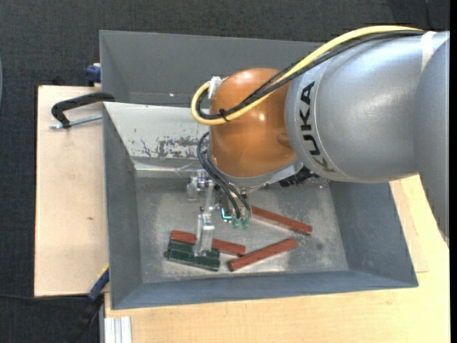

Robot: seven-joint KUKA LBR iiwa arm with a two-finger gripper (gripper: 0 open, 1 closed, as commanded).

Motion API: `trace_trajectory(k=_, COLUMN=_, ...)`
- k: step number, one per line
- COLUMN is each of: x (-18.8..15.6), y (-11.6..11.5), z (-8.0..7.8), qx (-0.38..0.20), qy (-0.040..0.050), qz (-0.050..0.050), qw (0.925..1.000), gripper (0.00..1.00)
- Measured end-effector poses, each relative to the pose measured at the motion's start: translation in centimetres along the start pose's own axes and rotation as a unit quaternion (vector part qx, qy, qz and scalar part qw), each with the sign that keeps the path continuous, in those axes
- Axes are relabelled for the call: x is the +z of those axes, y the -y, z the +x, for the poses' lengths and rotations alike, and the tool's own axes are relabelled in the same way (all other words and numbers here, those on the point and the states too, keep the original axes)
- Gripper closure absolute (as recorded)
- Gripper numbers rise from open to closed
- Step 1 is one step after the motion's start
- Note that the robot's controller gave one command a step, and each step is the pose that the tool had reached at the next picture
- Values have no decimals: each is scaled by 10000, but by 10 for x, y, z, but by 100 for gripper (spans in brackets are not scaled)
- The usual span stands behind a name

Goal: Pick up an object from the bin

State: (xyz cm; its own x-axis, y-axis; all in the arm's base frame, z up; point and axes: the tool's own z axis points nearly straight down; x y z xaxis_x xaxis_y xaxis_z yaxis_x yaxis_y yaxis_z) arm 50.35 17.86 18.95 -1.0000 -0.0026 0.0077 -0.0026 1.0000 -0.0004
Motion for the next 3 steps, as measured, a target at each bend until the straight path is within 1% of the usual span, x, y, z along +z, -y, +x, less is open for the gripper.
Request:
trace_trajectory(k=1, x=-4, y=1, z=-2, qx=12, qy=39, qz=-7, qw=10000, gripper=0)
trace_trajectory(k=2, x=64, y=49, z=3, qx=-268, qy=63, qz=-11, qw=9996, gripper=0)
trace_trajectory(k=3, x=111, y=73, z=4, qx=-22, qy=8, qz=6, qw=10000, gripper=0)
